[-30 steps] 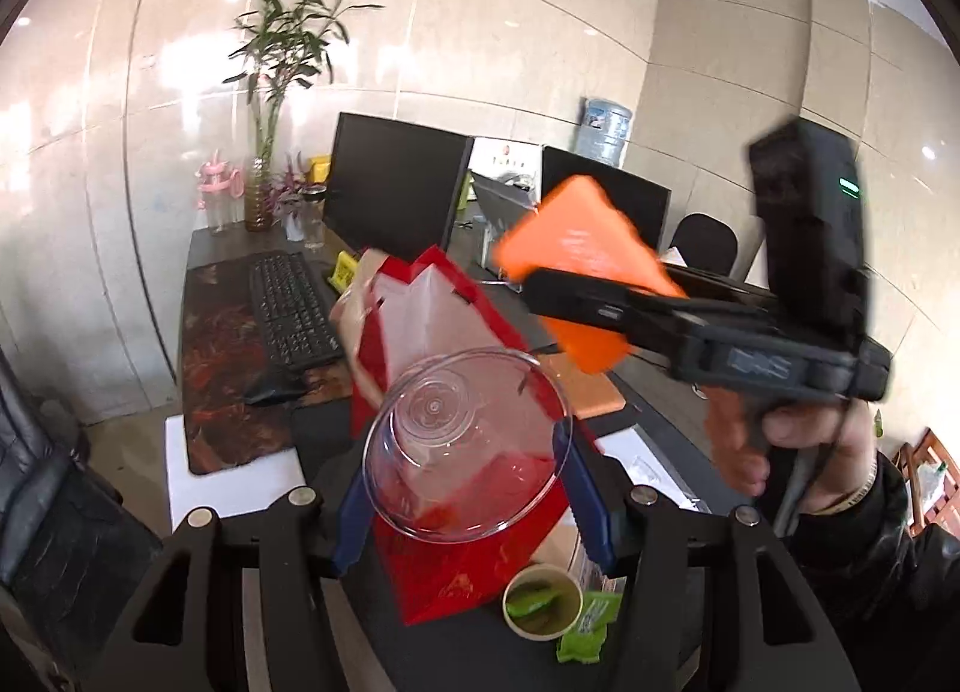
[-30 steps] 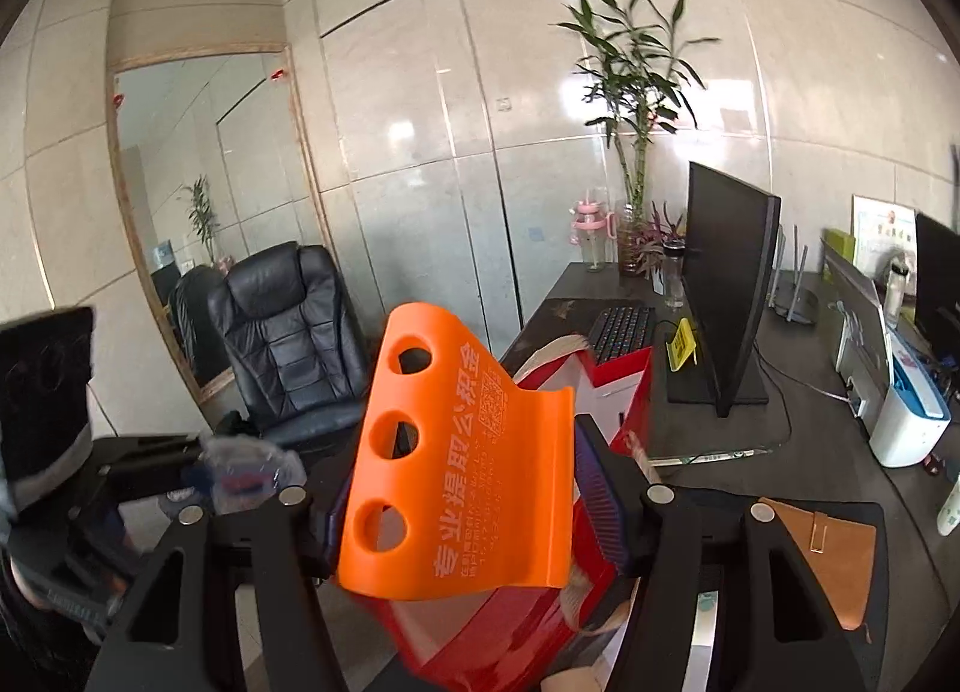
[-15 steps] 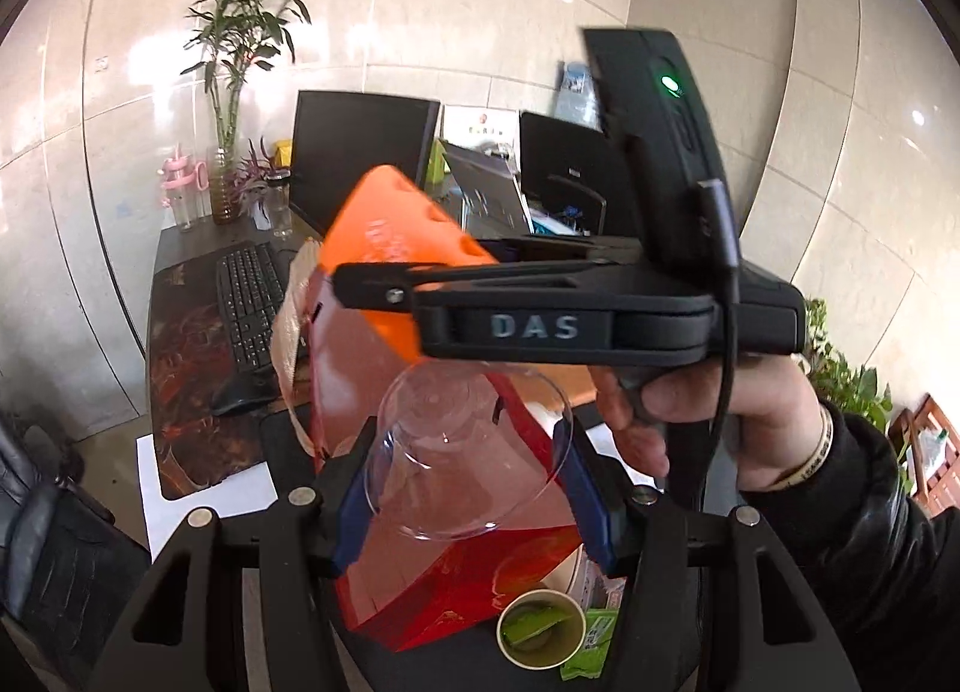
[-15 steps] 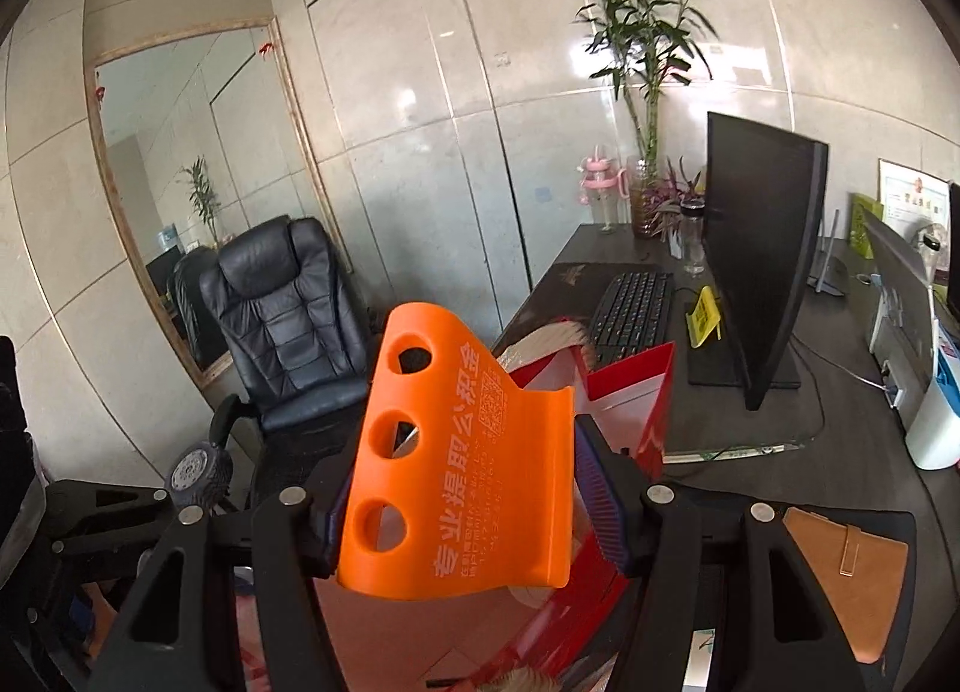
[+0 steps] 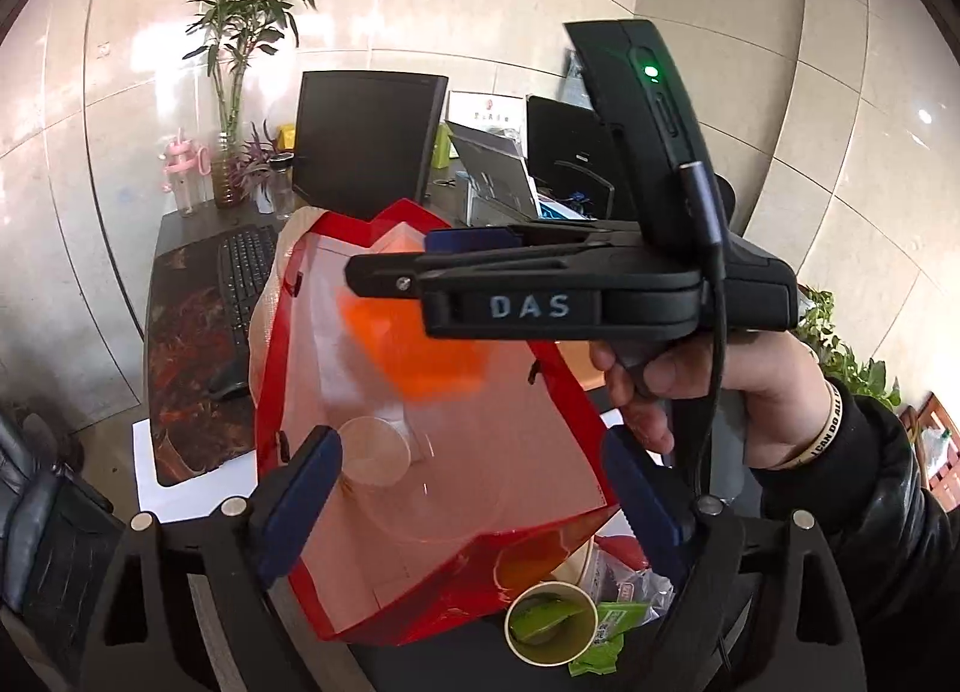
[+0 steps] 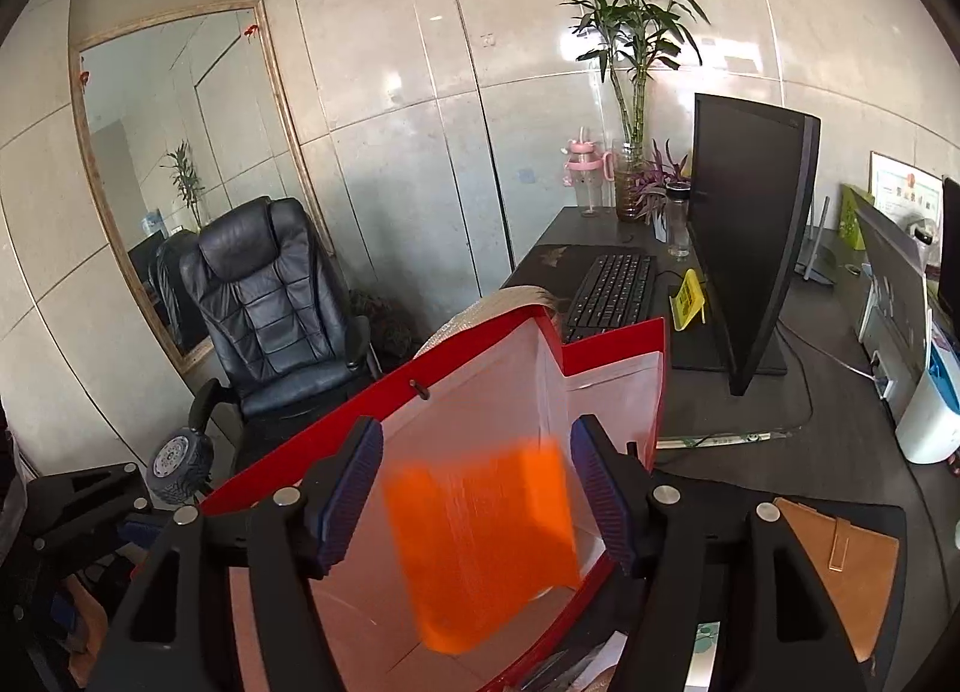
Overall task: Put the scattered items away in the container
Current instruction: 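Lower the clear cup into the red bag and open the left tool, then withdraw both tools from the red bag back toward the table items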
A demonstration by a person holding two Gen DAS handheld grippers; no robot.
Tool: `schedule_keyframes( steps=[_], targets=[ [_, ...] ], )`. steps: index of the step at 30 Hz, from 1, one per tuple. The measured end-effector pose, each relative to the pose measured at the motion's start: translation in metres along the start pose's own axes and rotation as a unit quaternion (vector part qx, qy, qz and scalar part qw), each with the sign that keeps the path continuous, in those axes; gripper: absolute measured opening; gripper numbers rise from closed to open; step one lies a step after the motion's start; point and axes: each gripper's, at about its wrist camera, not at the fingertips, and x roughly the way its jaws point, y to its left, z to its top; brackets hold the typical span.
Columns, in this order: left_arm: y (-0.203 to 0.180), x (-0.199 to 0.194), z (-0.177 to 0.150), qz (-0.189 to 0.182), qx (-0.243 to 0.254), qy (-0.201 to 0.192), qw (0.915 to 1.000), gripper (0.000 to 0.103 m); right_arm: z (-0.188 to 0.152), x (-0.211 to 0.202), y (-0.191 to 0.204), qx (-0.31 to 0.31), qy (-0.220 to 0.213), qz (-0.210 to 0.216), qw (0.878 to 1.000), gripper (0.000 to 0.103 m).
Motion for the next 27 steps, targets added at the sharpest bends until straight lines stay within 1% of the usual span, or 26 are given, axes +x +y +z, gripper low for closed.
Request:
schedule_keyframes(
  steps=[3, 5, 6, 8, 11, 17, 21, 25, 27],
  targets=[
    [0.001, -0.001, 0.0, -0.001, -0.001, 0.001, 1.0, 0.091, 0.001, 0.0, 0.0, 0.002, 0.001, 0.002, 1.0, 0.076],
    [-0.001, -0.003, 0.0, -0.003, 0.001, -0.006, 1.0, 0.092, 0.001, -0.003, 0.002, 0.004, -0.006, 0.005, 1.0, 0.078],
    [-0.002, -0.003, 0.001, -0.004, 0.002, -0.011, 0.9999, 0.096, 0.002, -0.005, 0.002, 0.005, -0.012, 0.007, 1.0, 0.079],
    [-0.004, -0.002, 0.001, -0.002, 0.004, -0.019, 0.9998, 0.097, 0.002, -0.009, 0.003, 0.009, -0.021, 0.01, 1.0, 0.083],
    [-0.011, -0.003, 0.001, 0.016, 0.008, -0.022, 0.9996, 0.098, 0.002, -0.014, 0.004, 0.016, -0.028, 0.011, 0.999, 0.083],
    [-0.023, -0.02, 0.004, 0.029, 0.028, -0.049, 0.998, 0.101, 0.003, -0.026, 0.008, 0.006, -0.039, -0.009, 0.999, 0.083],
    [-0.023, -0.021, 0.003, 0.038, 0.029, -0.049, 0.9977, 0.101, 0.003, -0.028, 0.008, 0.01, -0.039, -0.011, 0.999, 0.083],
    [-0.018, -0.014, -0.001, 0.059, 0.03, -0.043, 0.9969, 0.101, 0.002, -0.026, 0.009, 0.015, -0.033, -0.01, 0.999, 0.083],
    [-0.015, -0.011, -0.005, 0.062, 0.024, -0.036, 0.9971, 0.101, 0.001, -0.027, 0.011, 0.013, -0.033, -0.008, 0.999, 0.083]
  ],
)
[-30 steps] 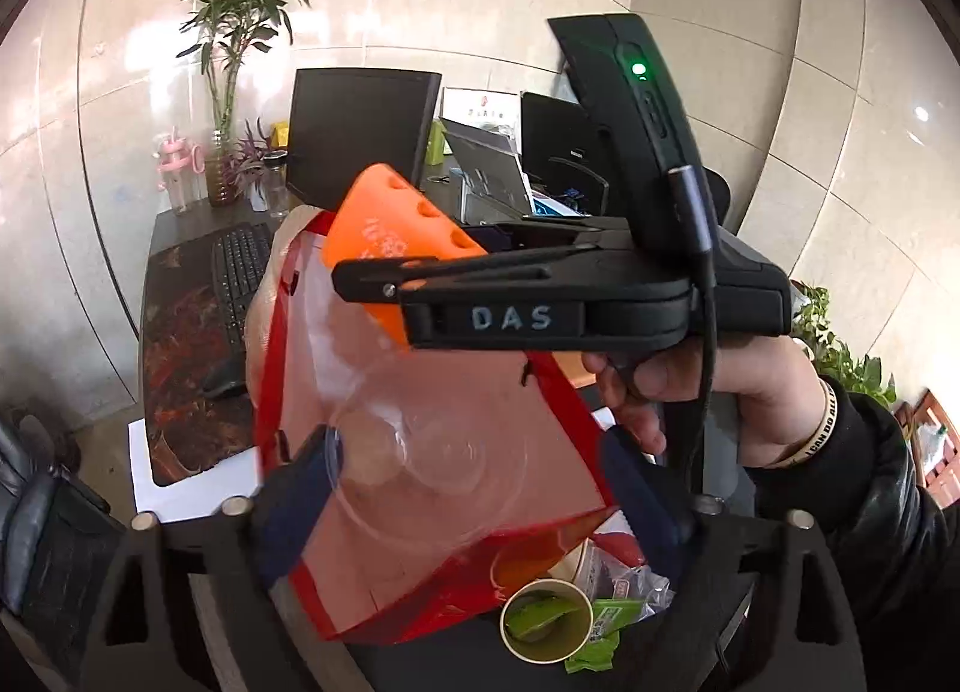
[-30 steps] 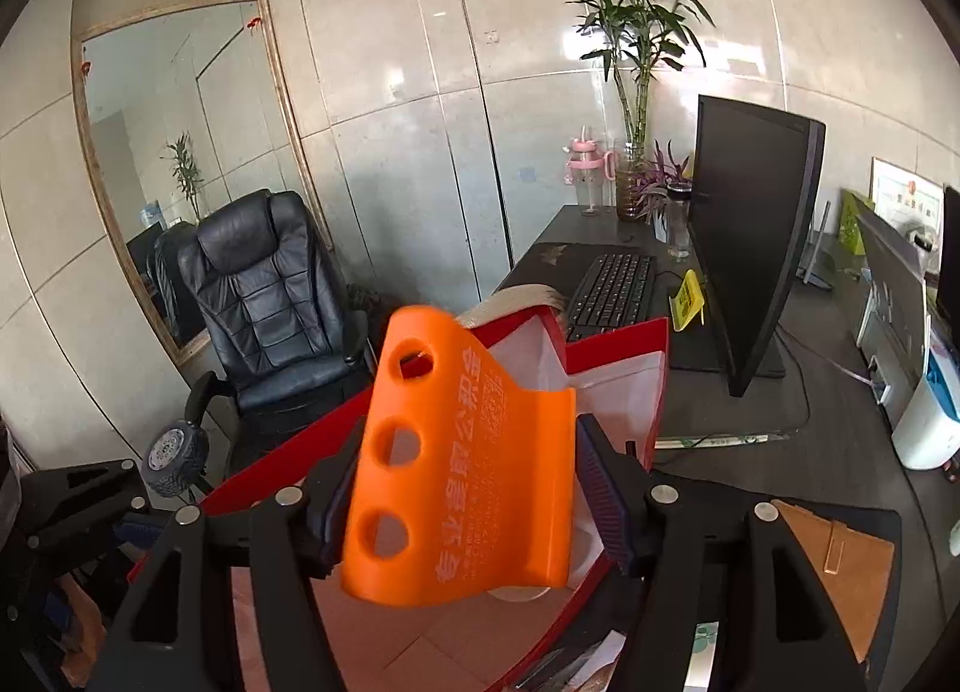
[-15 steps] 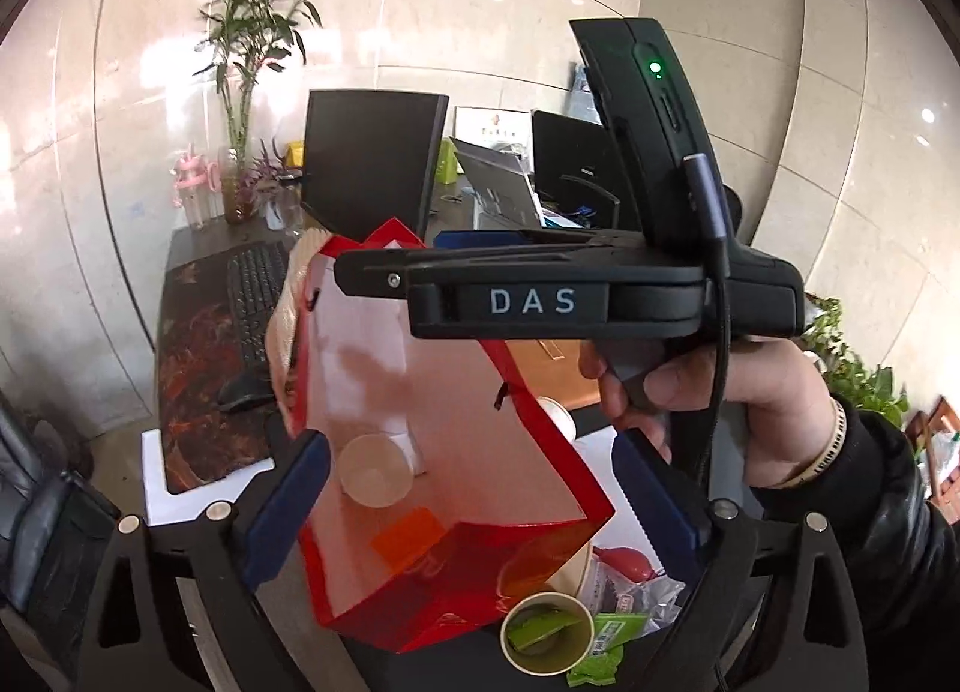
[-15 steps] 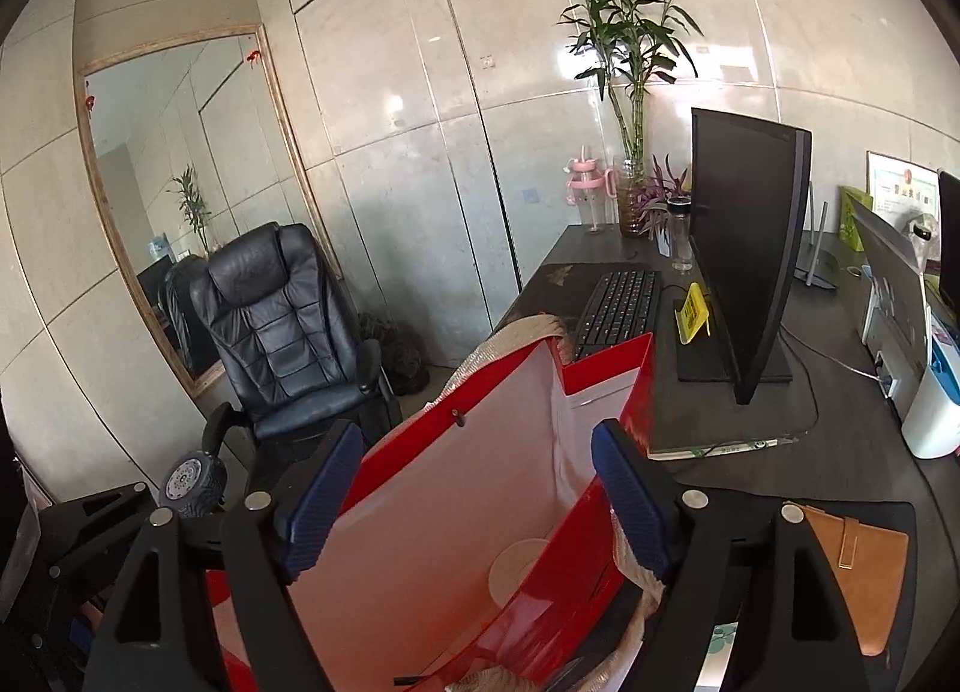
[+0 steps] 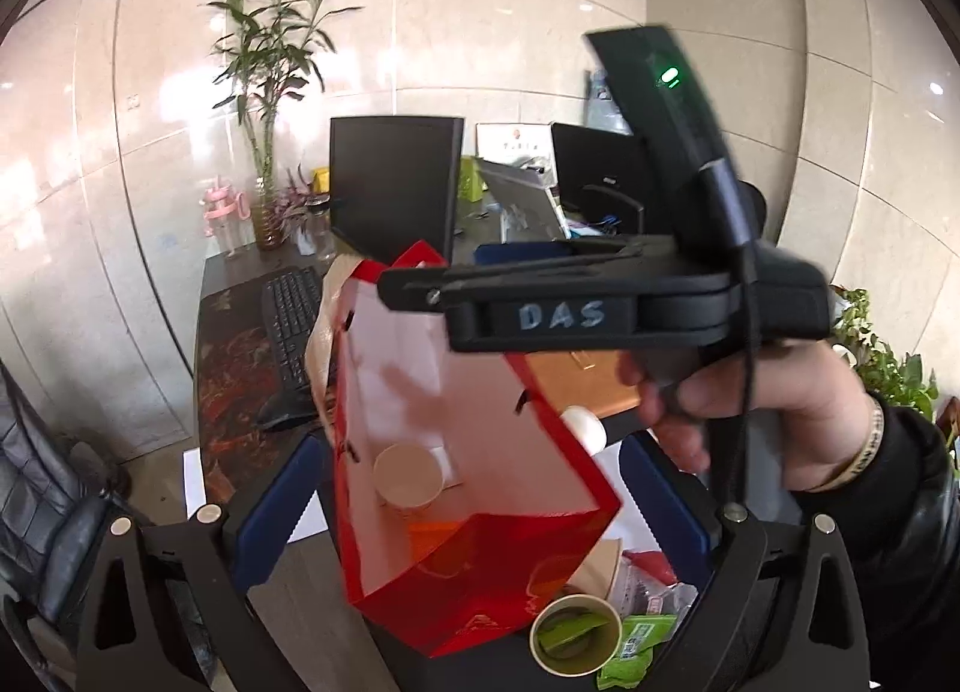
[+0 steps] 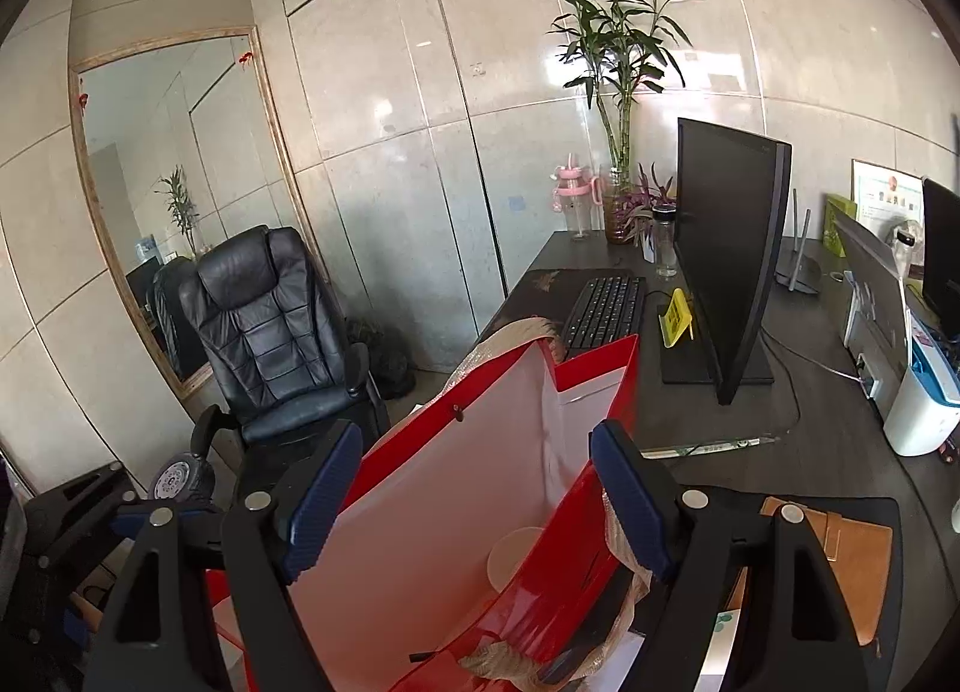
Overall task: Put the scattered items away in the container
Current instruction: 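Withdraw both tools from the red bag back toward the table items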
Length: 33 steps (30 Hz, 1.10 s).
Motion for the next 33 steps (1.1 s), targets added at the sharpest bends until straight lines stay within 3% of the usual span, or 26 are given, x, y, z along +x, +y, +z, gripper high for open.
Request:
schedule_keyframes(
  steps=[18, 33],
  targets=[
    [-0.002, -0.03, -0.018, 0.01, -0.033, -0.019, 0.9992, 0.102, -0.012, -0.033, 0.014, 0.01, -0.01, -0.022, 1.0, 0.083],
    [-0.043, -0.084, -0.071, 0.031, -0.033, -0.042, 0.9981, 0.102, -0.067, -0.129, 0.045, -0.002, -0.058, -0.064, 0.996, 0.083]
  ],
)
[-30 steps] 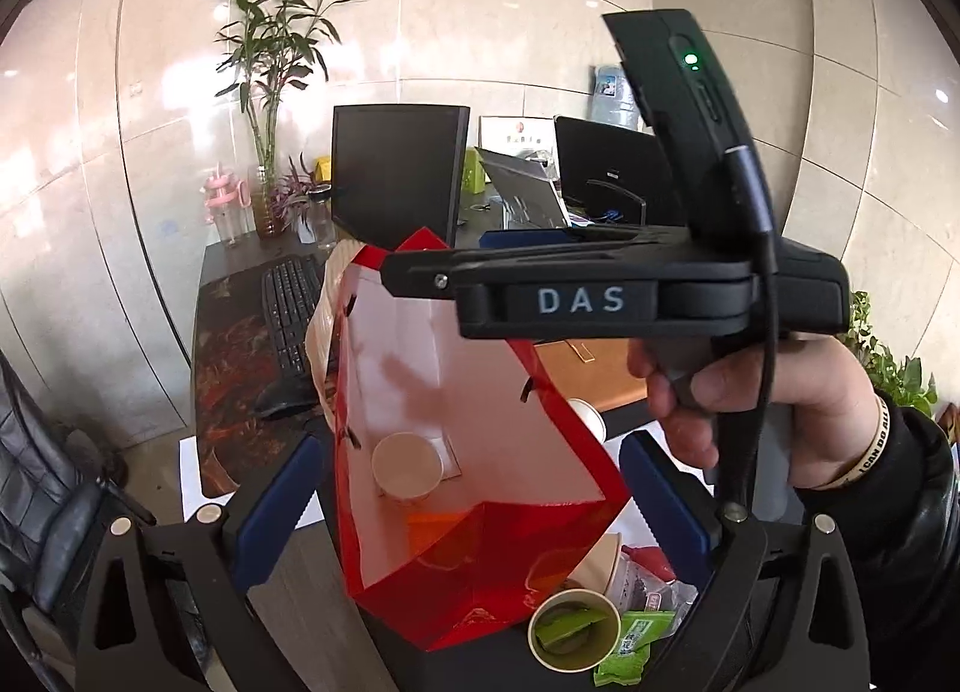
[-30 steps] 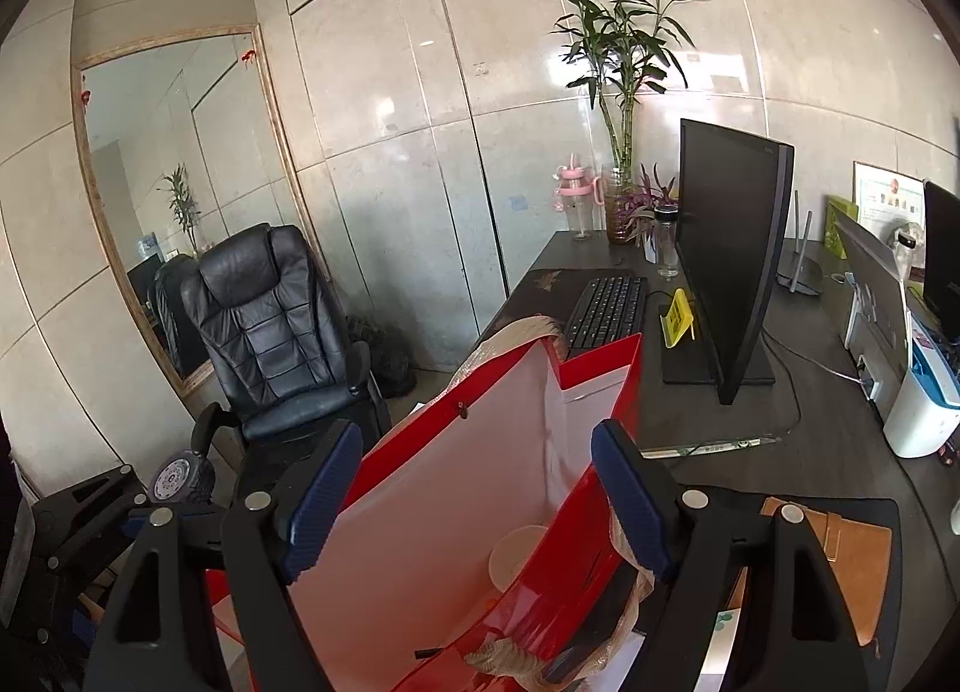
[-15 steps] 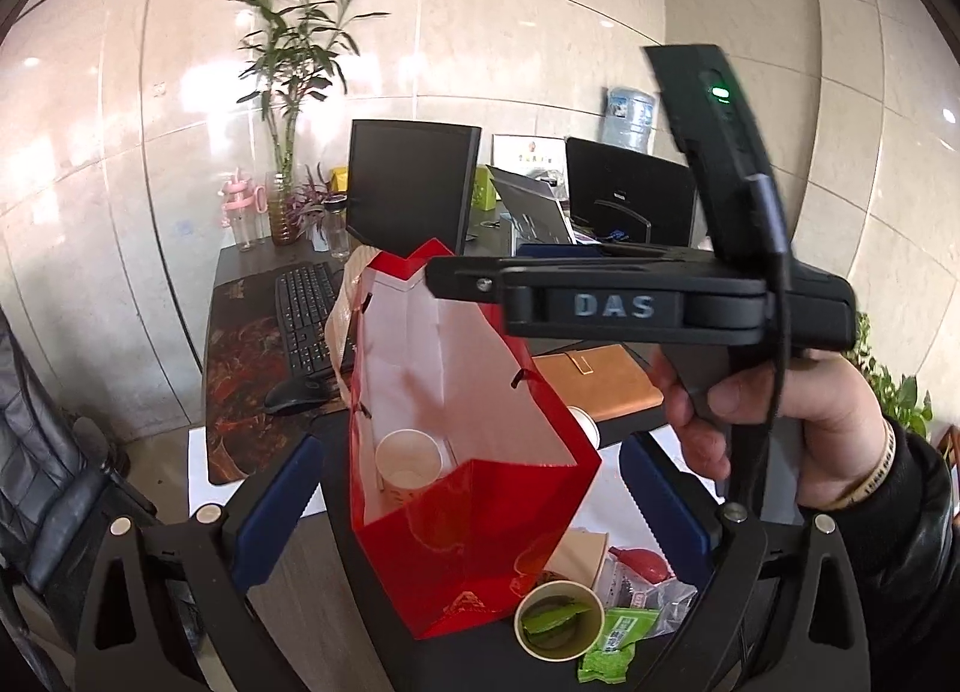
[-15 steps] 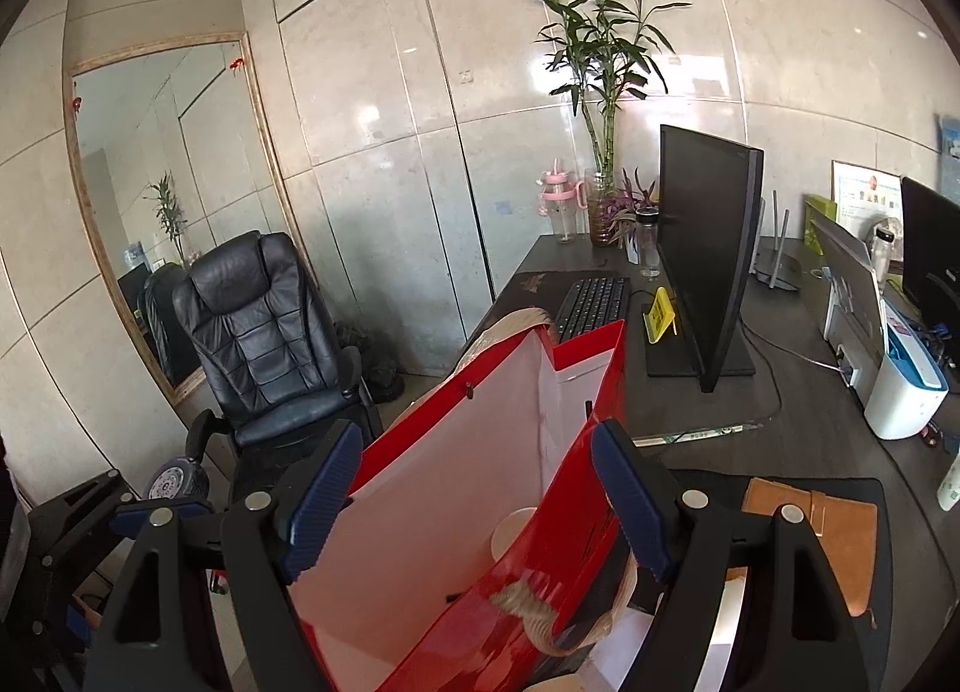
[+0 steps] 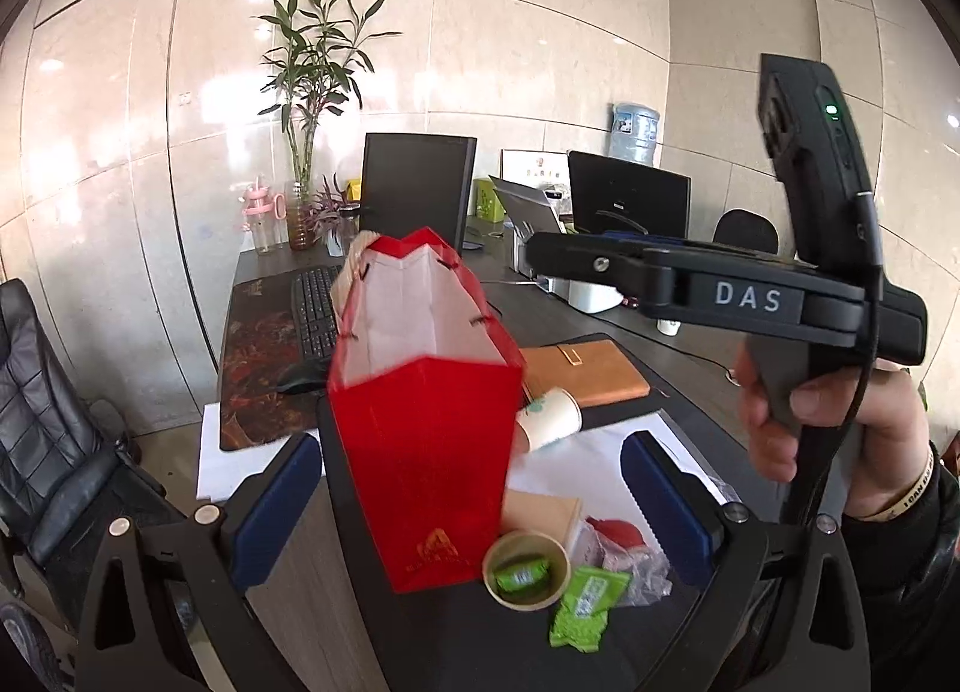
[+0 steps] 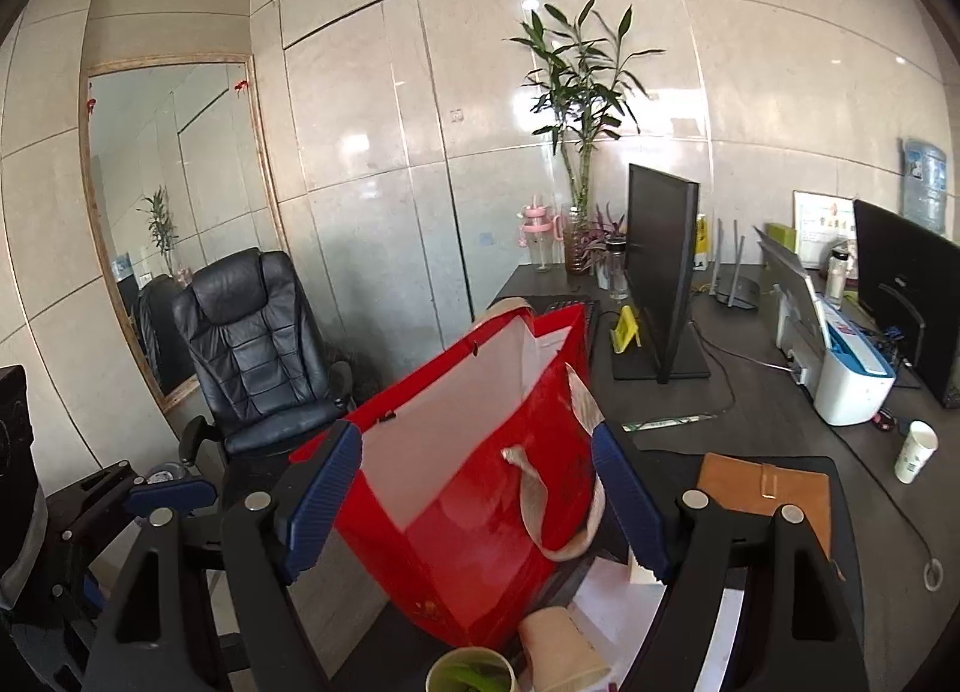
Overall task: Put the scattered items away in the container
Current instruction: 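Withdraw both tools from the red bag back toward the table items, then grasp the clear plastic bag with dark contents with the right tool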
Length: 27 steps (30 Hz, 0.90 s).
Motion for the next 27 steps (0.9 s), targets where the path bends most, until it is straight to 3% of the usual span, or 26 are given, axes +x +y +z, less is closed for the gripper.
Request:
schedule_keyframes(
  steps=[6, 10, 16, 18, 27],
  targets=[
    [-0.027, -0.028, -0.027, 0.022, 0.019, -0.016, 0.9994, 0.102, -0.033, -0.039, 0.0, 0.018, -0.017, 0.001, 1.0, 0.084],
    [-0.042, -0.047, -0.061, 0.034, 0.013, -0.033, 0.9988, 0.103, -0.078, -0.065, -0.006, 0.04, -0.024, 0.002, 0.999, 0.088],
    [-0.059, -0.023, -0.13, 0.01, -0.007, 0.039, 0.9992, 0.103, -0.143, -0.07, -0.015, 0.028, 0.022, -0.035, 0.999, 0.088],
    [-0.062, -0.015, -0.151, 0.013, -0.016, 0.056, 0.9982, 0.103, -0.164, -0.071, -0.021, 0.041, 0.034, -0.029, 0.998, 0.088],
    [-0.062, 0.007, -0.237, 0.006, -0.115, 0.106, 0.9876, 0.103, -0.239, -0.058, -0.041, 0.086, 0.094, -0.03, 0.991, 0.088]
  ],
)
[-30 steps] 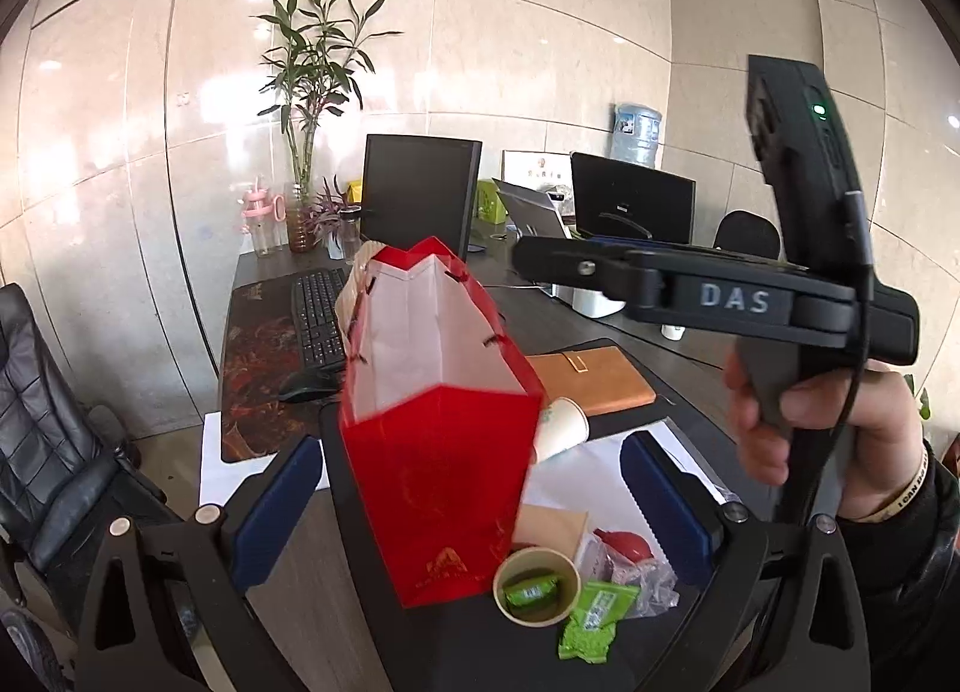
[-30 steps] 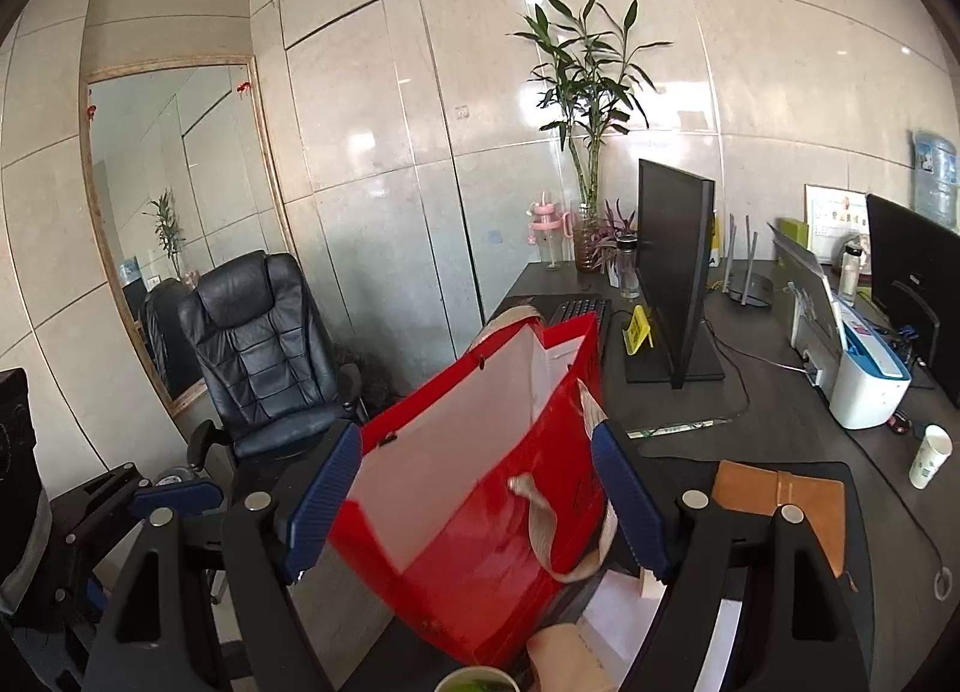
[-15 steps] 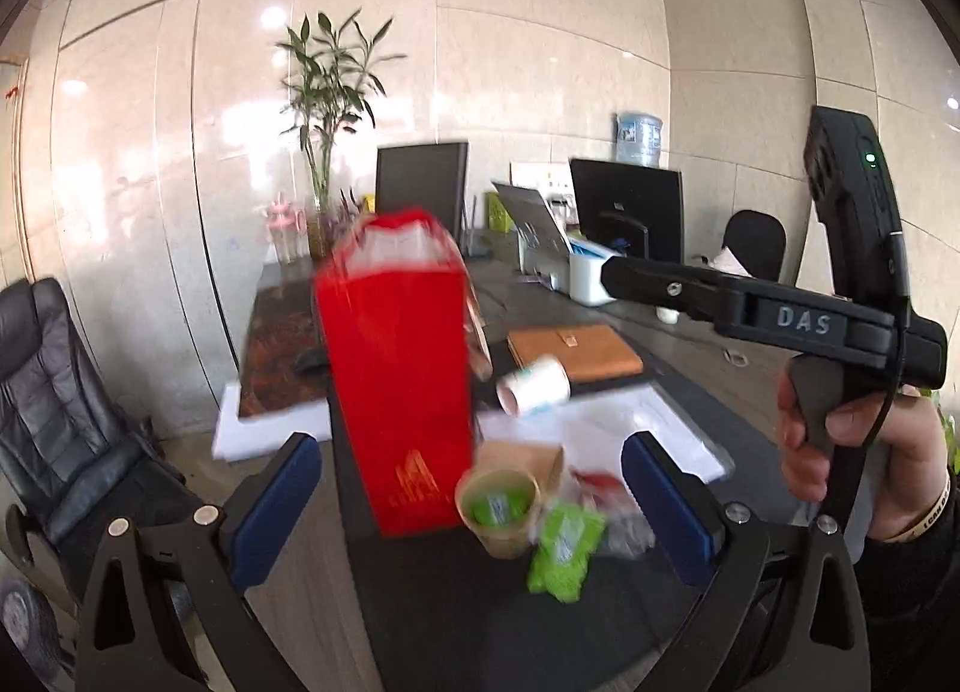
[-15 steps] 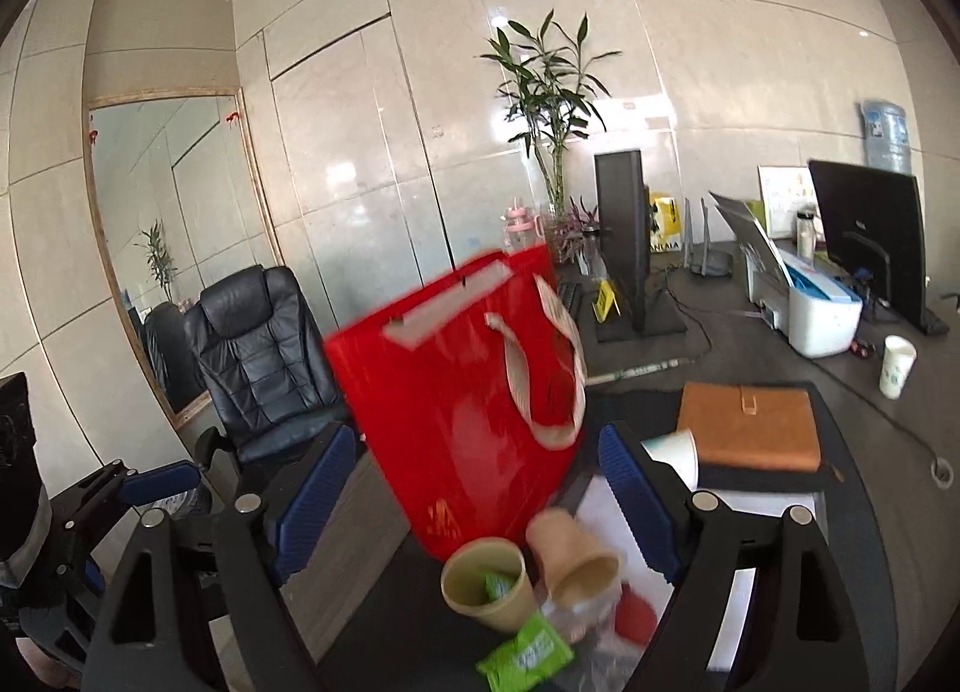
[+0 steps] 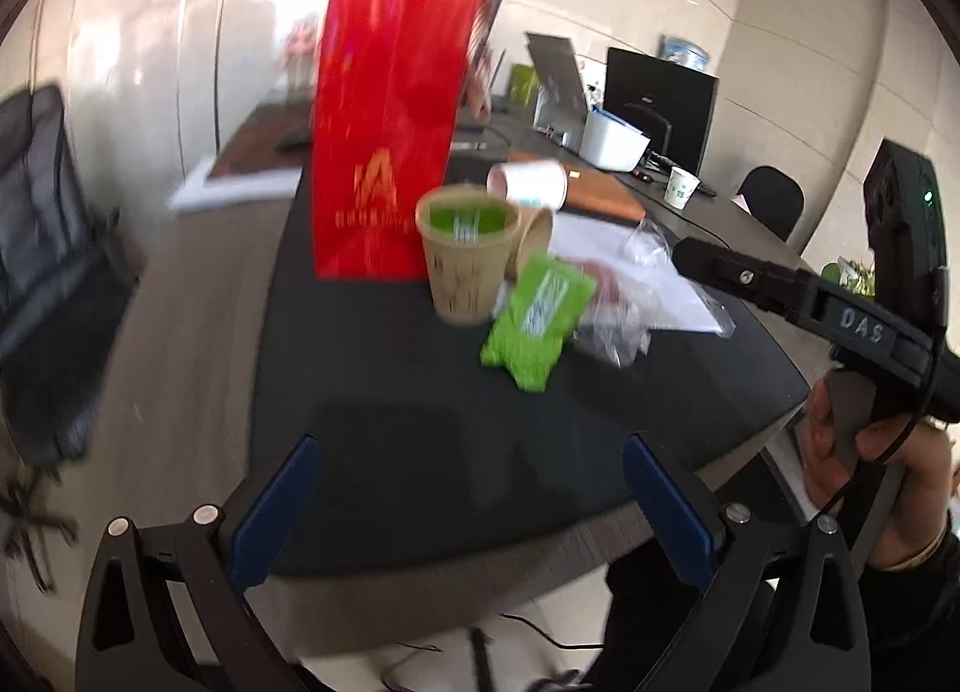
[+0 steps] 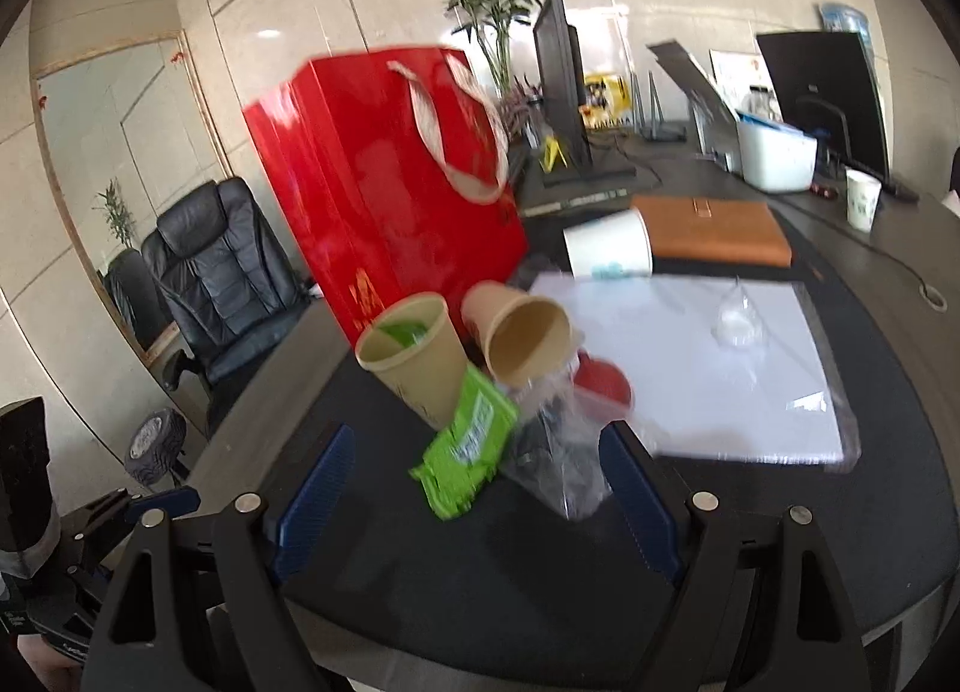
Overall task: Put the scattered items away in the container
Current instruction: 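Grasp the clear plastic bag with dark contents with the right tool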
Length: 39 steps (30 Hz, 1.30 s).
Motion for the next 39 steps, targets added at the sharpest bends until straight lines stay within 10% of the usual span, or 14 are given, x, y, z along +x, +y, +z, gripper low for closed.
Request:
schedule_keyframes(
  steps=[39],
  targets=[
    [-0.026, 0.063, -0.016, -0.008, 0.014, 0.058, 0.9982, 0.103, -0.022, 0.054, -0.071, 0.076, 0.043, -0.016, 0.996, 0.088]
  ],
)
